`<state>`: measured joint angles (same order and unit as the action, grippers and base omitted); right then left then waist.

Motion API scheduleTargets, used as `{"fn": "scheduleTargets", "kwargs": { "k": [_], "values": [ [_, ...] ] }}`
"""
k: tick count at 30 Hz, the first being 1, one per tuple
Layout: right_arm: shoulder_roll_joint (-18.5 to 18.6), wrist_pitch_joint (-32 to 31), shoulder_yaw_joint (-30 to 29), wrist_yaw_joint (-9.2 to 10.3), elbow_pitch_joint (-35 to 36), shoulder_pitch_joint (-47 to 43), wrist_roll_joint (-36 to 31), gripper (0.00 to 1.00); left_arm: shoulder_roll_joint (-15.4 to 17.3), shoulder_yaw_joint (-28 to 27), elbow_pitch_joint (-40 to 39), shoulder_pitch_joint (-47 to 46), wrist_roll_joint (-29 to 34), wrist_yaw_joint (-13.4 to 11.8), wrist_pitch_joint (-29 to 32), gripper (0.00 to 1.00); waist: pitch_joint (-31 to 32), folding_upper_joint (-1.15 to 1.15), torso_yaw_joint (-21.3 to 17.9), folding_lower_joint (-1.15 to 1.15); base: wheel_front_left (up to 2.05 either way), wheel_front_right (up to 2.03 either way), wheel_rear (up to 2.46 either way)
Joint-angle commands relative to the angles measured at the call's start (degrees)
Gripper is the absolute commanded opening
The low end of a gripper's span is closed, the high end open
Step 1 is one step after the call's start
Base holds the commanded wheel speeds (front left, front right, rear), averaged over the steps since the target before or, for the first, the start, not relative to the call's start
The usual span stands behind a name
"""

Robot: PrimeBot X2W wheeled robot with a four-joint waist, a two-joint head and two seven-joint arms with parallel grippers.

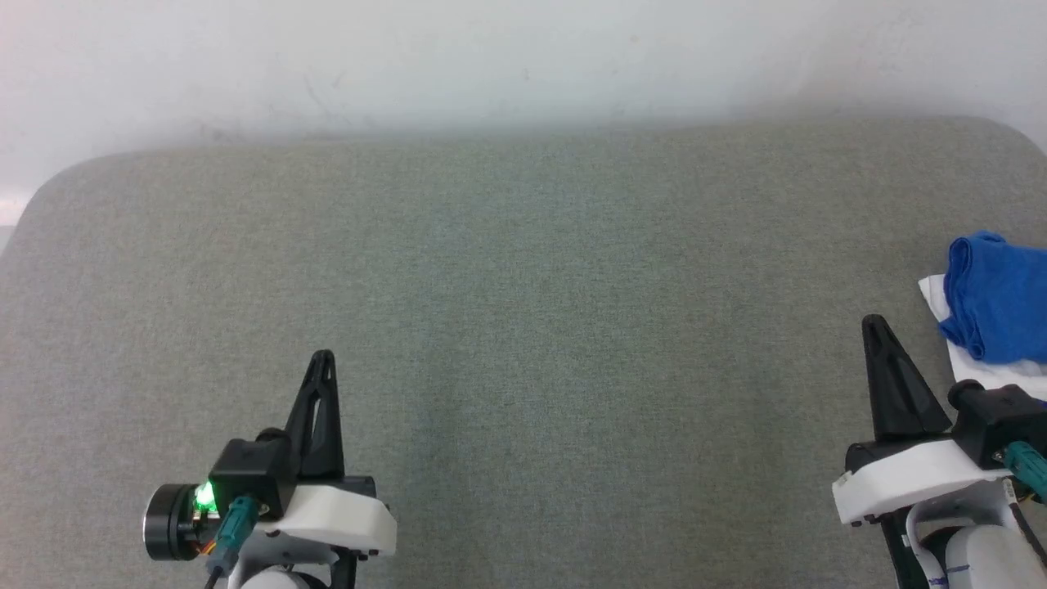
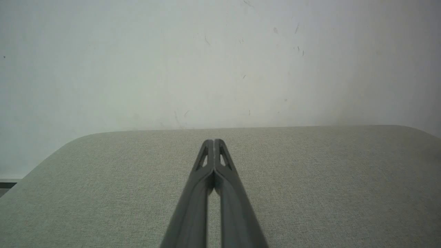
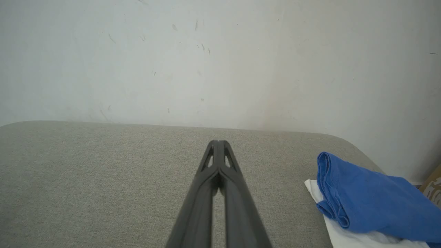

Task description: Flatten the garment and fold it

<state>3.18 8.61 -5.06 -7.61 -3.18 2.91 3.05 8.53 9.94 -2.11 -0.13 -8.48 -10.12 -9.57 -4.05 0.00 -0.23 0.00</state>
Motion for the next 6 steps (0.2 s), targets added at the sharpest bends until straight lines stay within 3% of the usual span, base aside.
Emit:
{"fn": "scheduleTargets", "kwargs": {
  "k": [1, 6],
  "values": [
    [-0.11, -0.27, 0.29, 0.04, 0.32, -0.76, -0.39, 0.00, -0.50, -0.60, 0.28, 0.05, 0.83, 0.57, 0.32, 0.00, 0.08, 0.00, 0.01, 0.00, 0.00, 0.00, 0.00],
    [-0.12, -0.69, 0.53, 0.05, 0.47, -0.87, -0.52, 0.00, -0.76, -1.07, 0.37, 0.05, 1.22, 1.05, 0.79, 0.00, 0.28, 0.00, 0.02, 0.00, 0.00, 0.00, 0.00]
  ]
}}
